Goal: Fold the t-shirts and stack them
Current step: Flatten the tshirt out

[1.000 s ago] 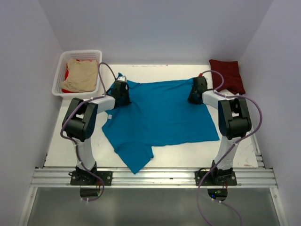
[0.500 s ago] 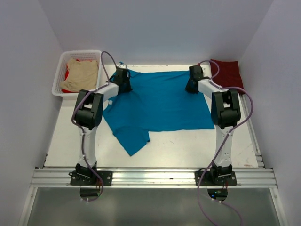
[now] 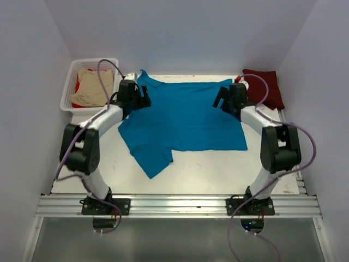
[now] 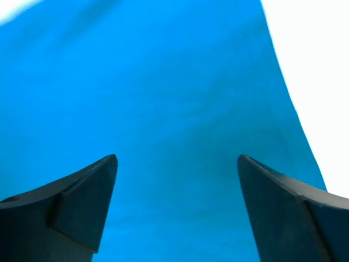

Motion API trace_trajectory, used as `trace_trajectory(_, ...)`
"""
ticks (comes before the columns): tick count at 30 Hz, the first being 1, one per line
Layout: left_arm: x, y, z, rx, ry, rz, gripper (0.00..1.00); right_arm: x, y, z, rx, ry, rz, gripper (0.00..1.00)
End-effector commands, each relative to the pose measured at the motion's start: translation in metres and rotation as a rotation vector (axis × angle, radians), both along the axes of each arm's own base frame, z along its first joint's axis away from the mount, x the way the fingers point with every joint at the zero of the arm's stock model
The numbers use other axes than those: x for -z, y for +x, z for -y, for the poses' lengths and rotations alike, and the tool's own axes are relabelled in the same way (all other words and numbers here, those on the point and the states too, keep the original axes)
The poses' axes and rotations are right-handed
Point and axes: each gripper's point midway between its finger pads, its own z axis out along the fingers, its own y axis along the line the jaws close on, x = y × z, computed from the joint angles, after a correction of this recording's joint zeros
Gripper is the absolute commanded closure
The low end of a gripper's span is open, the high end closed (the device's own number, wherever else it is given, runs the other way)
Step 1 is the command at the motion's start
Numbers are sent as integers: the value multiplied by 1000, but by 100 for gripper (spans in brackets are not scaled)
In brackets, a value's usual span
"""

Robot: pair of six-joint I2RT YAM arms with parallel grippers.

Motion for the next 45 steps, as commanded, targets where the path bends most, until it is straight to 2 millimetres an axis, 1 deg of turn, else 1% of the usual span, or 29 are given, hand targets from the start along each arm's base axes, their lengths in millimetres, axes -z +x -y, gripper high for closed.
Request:
trace_trajectory(1,-67,-39,6,-20,-49,143,18,-76,-7,-7,-31,19,223,1)
trace_trajectory(2,-60,-56,13,-15,-52,118,17,-70,-20,-4,-28,7,188,1)
trace_trajectory(3,-37,-78,10,-29,-26,58,17,-69,-29,-1,-23,-1,181,1)
trace_trajectory(4,-32,-102,16,-14,-28,13,17,-58,-45,3,-11,-14,151,1)
trace_trajectory(5,-21,-117,18,-25,-50,-35,19,-67,-54,4,-6,-9,168,1)
trace_trajectory(6,3,-143,21,-2,-57,-114,20,-61,-67,8,-1,-16,128,1)
trace_trajectory(7,9,-164,22,8,-68,-160,22,-50,-79,10,4,-34,93,1)
trace_trajectory(8,16,-183,33,19,-93,-201,24,-48,-93,13,5,-47,61,1)
trace_trajectory(9,34,-206,34,32,-92,-260,25,-45,-101,15,7,-58,43,1)
trace_trajectory(10,34,-224,35,36,-96,-282,26,-35,-112,16,4,-70,14,1)
trace_trajectory(11,37,-242,48,43,-122,-314,26,-34,-118,16,-1,-66,4,1)
trace_trajectory(12,47,-261,48,49,-124,-357,27,-34,-125,17,-5,-63,-4,1)
trace_trajectory(14,43,-282,56,40,-159,-379,28,-32,-134,13,-21,-55,-14,1)
trace_trajectory(15,43,-286,54,24,-153,-378,29,-33,-136,13,-17,-59,-14,1)
trace_trajectory(17,35,-295,57,18,-164,-374,32,-37,-138,11,-22,-54,2,1)
trace_trajectory(18,33,-297,55,2,-154,-371,32,-38,-138,10,-24,-50,4,1)
trace_trajectory(20,32,-306,62,12,-163,-385,34,-37,-137,9,-26,-47,-6,1)
trace_trajectory(21,35,-309,63,12,-156,-391,34,-37,-137,8,-30,-44,-13,1)
trace_trajectory(22,42,-317,65,22,-128,-416,35,-34,-136,6,-34,-43,-25,1)
trace_trajectory(25,60,-331,68,21,-102,-474,37,-28,-137,5,-33,-42,-42,1)
trace_trajectory(28,64,-338,74,-2,-123,-492,46,-22,-139,7,-29,-46,-55,2)
trace_trajectory(30,61,-335,73,-38,-120,-464,47,-21,-139,8,-26,-49,-56,2)
trace_trajectory(31,60,-340,70,-50,-105,-464,48,-19,-140,8,-24,-51,-59,2)
trace_trajectory(32,54,-335,69,-99,-118,-436,48,-19,-140,9,-23,-55,-59,2)
trace_trajectory(33,53,-336,61,-131,-97,-435,47,-19,-140,8,-24,-53,-58,2)
trace_trajectory(35,46,-336,58,-188,-121,-409,46,-17,-141,7,-28,-50,-64,2)
trace_trajectory(36,44,-335,52,-214,-112,-390,45,-17,-140,7,-28,-48,-64,2)
trace_trajectory(41,55,-336,39,-319,-105,-387,42,-15,-141,7,-27,-44,-66,2)
trace_trajectory(45,68,-335,41,-331,-97,-394,42,-17,-141,6,-29,-39,-59,2)
